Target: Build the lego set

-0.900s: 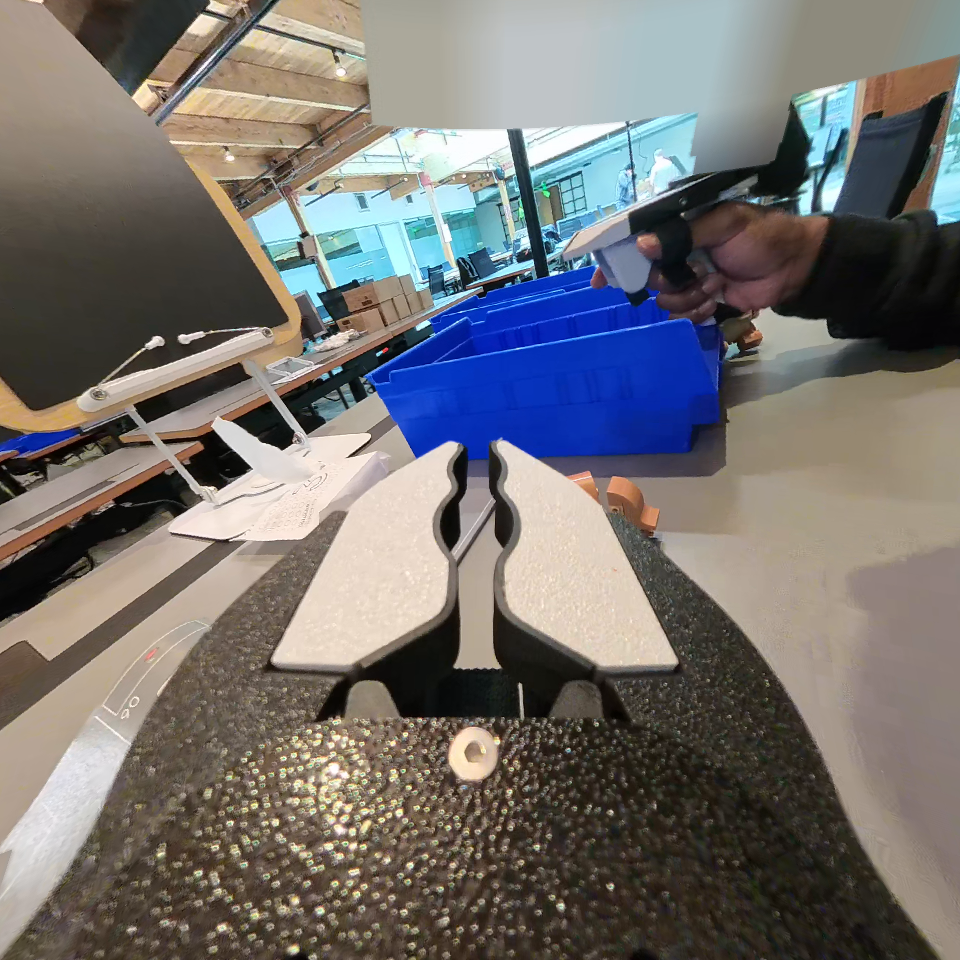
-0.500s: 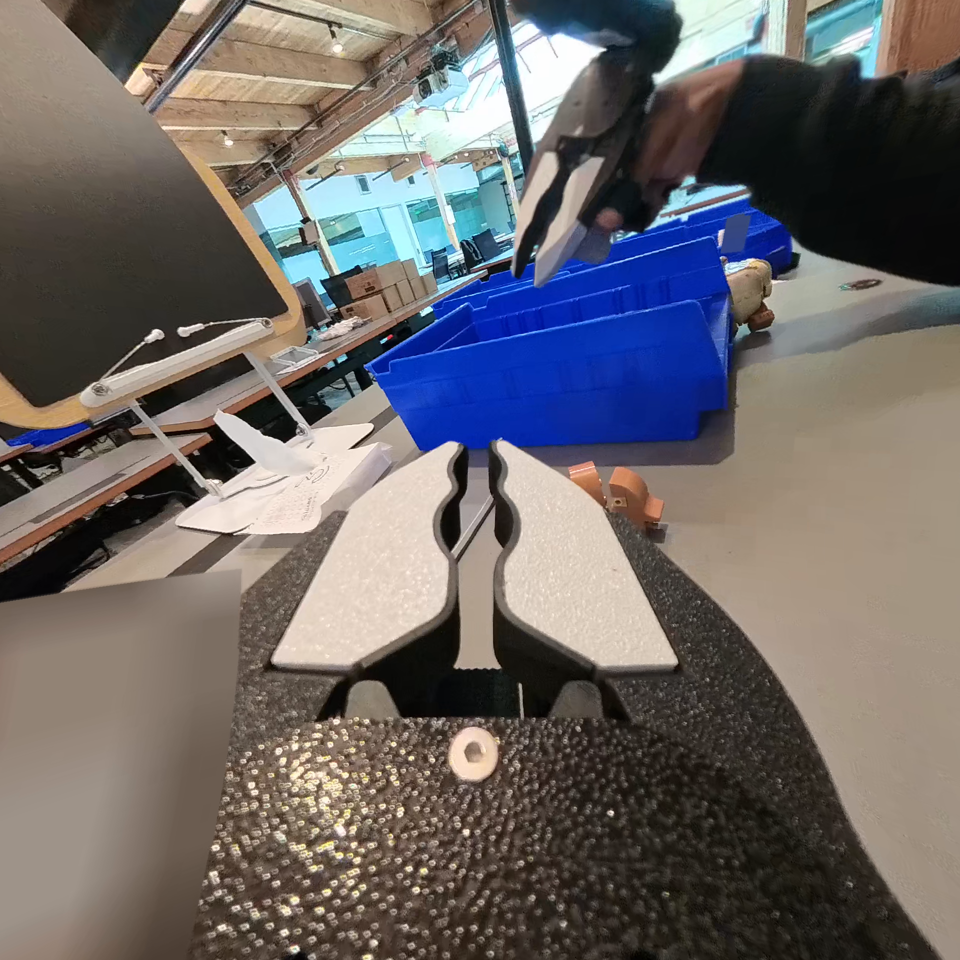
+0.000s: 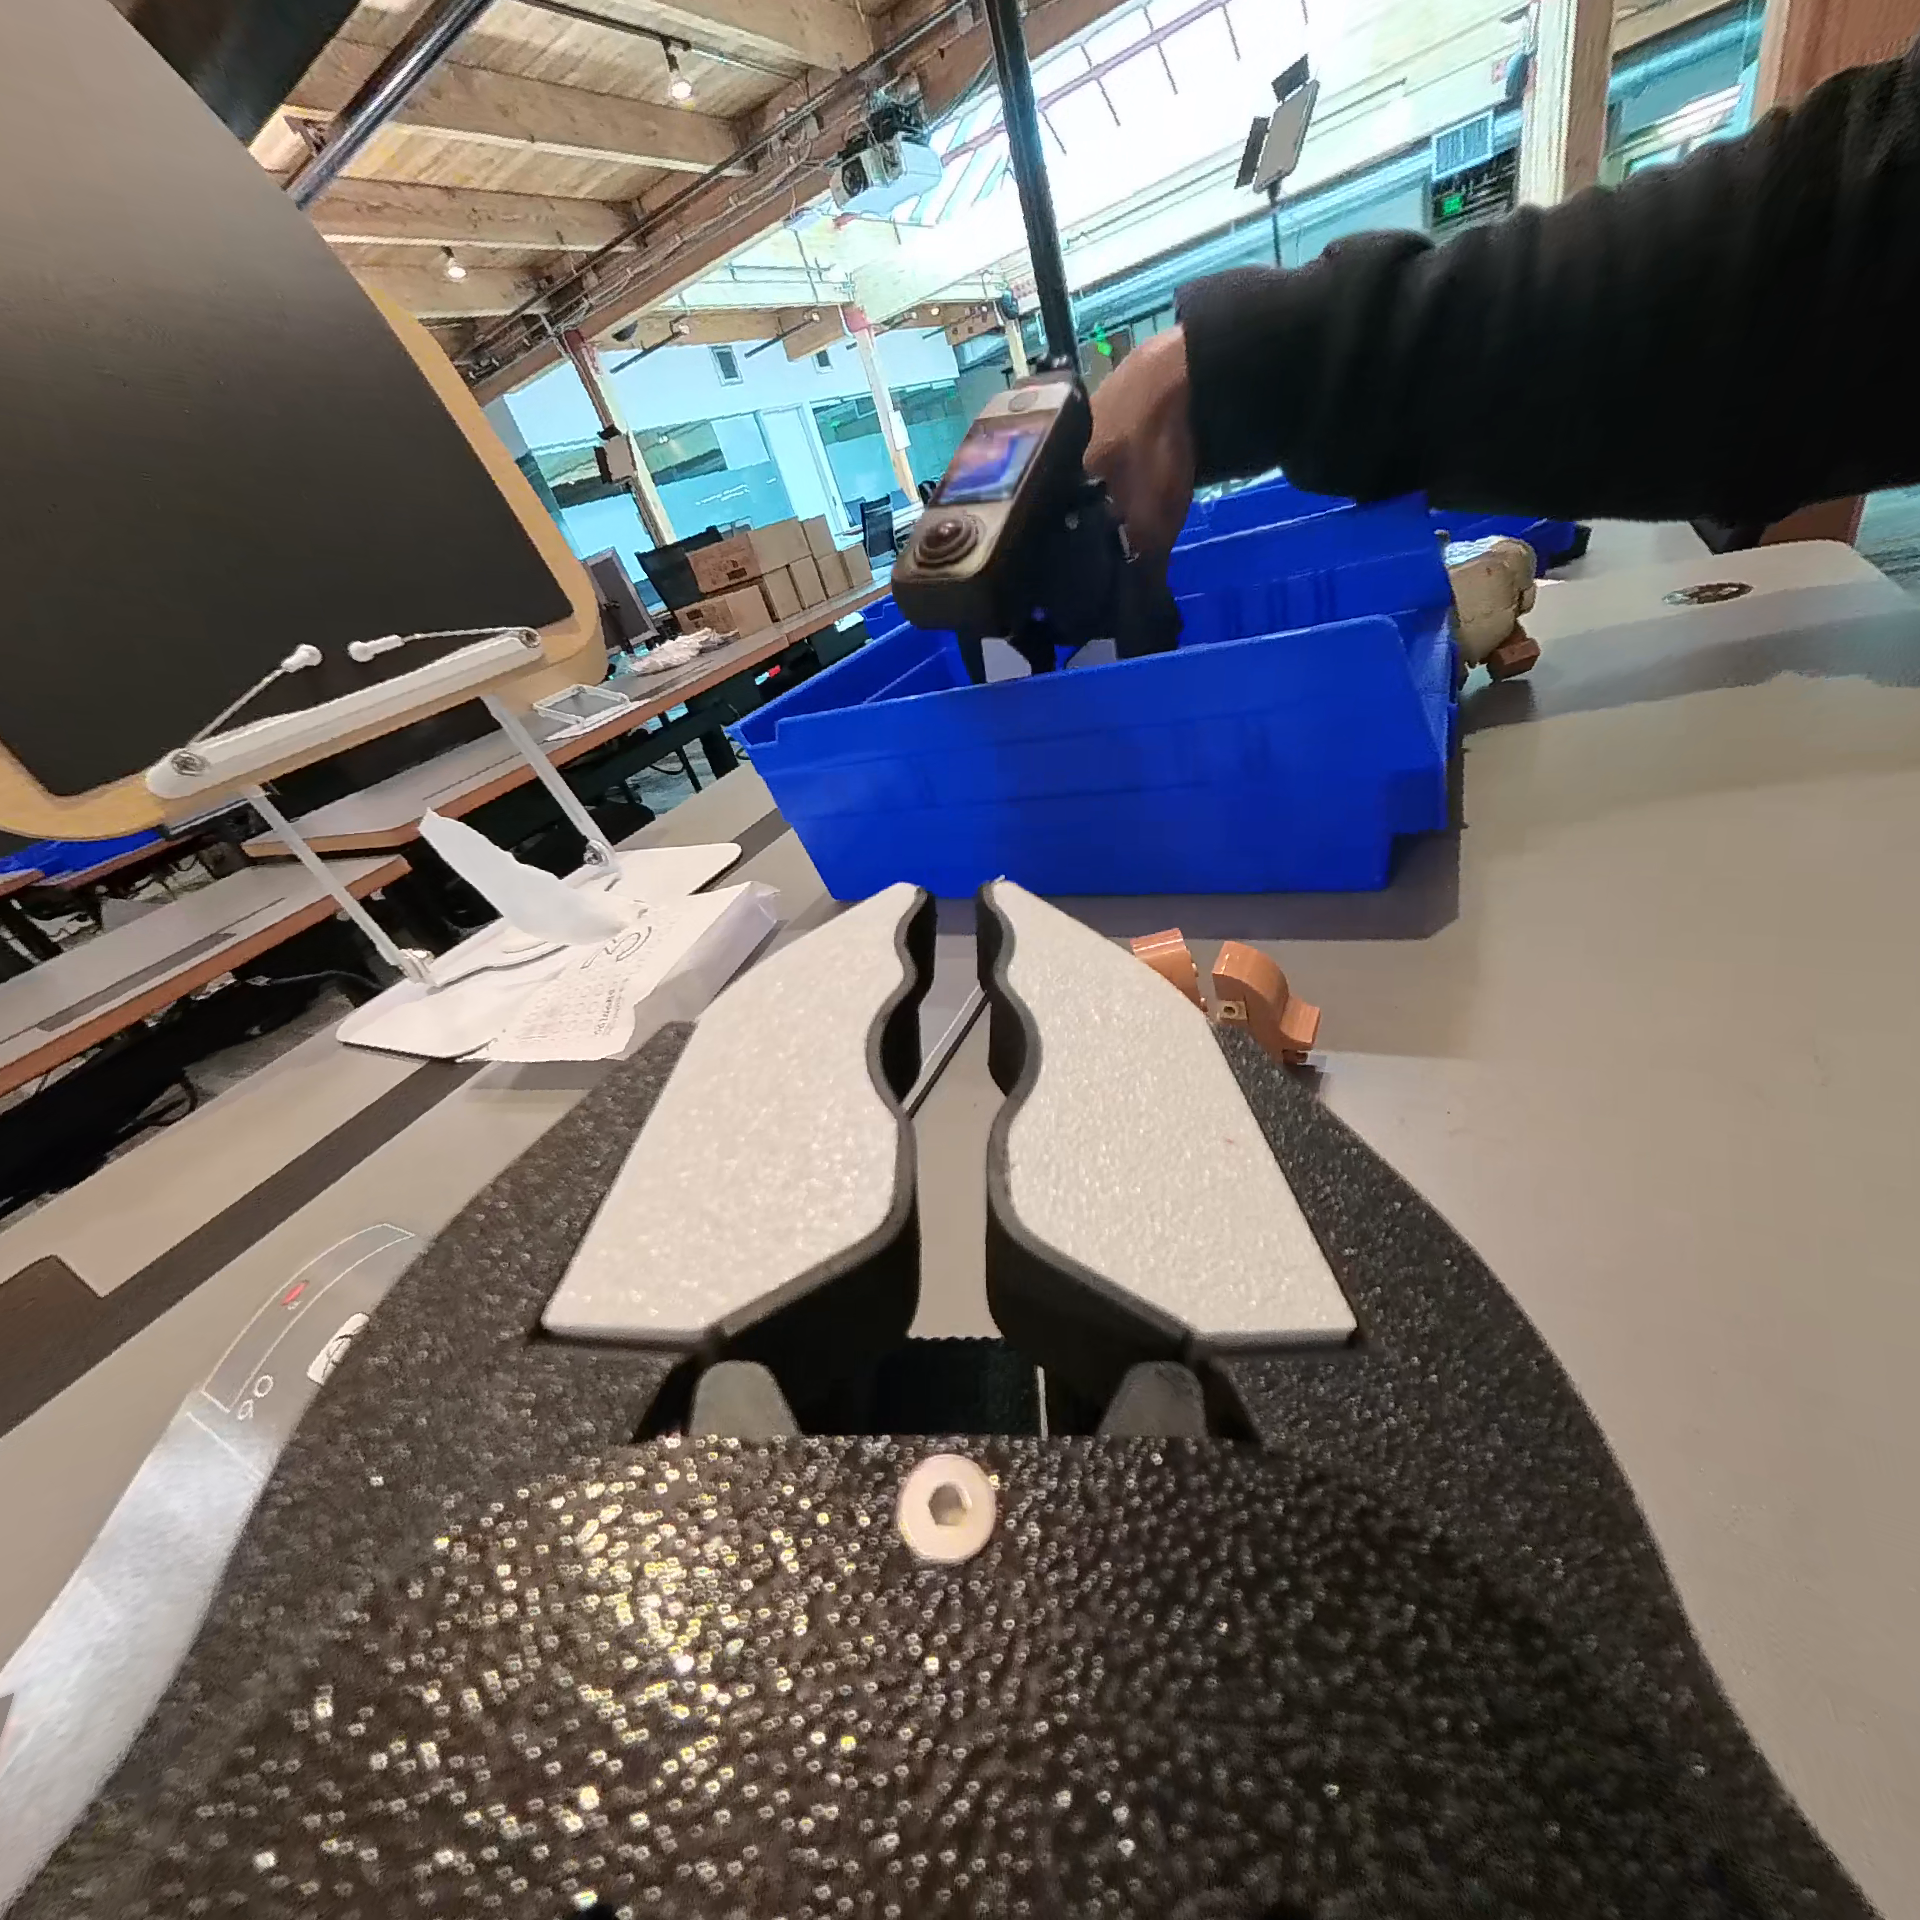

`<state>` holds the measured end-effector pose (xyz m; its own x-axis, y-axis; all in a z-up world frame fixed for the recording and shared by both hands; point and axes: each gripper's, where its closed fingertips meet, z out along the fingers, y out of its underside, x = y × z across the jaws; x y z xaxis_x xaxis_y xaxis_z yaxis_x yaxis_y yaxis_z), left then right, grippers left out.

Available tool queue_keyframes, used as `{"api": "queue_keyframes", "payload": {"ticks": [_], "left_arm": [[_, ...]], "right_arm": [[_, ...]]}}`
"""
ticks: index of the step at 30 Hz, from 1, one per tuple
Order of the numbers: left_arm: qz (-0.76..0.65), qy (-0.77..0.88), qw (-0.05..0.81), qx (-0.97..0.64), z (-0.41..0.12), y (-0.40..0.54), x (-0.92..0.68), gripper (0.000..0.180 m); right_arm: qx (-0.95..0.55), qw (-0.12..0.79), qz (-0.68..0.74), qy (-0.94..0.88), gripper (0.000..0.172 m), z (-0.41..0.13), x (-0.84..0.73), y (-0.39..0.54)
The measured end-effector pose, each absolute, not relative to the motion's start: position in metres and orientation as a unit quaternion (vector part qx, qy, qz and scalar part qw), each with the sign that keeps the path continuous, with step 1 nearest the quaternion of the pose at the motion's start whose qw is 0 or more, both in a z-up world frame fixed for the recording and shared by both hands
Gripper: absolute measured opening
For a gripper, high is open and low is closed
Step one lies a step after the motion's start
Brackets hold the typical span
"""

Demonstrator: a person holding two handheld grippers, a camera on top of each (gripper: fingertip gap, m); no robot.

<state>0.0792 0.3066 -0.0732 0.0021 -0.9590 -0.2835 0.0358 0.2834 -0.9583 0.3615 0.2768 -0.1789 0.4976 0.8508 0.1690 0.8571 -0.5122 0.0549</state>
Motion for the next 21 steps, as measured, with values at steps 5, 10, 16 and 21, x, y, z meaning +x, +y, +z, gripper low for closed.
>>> {"api": "queue_keyframes", "payload": {"ticks": [5, 10, 16, 21], "left_arm": [[-0.437, 0.554, 0.573, -0.417, -0.073, 0.308, 0.079, 0.007], [-0.435, 0.552, 0.574, -0.419, -0.073, 0.310, 0.079, 0.007], [-0.431, 0.549, 0.578, -0.422, -0.073, 0.313, 0.080, 0.007], [-0.424, 0.552, 0.581, -0.422, -0.074, 0.313, 0.081, 0.007]], "right_arm": [[-0.857, 0.028, -0.098, -0.504, 0.021, -0.176, 0.365, 0.287], [-0.863, 0.093, -0.118, -0.482, 0.021, -0.158, 0.371, 0.314], [-0.871, 0.136, -0.141, -0.451, 0.035, -0.144, 0.379, 0.320], [-0.886, 0.210, -0.122, -0.395, 0.037, -0.112, 0.380, 0.308]]}}
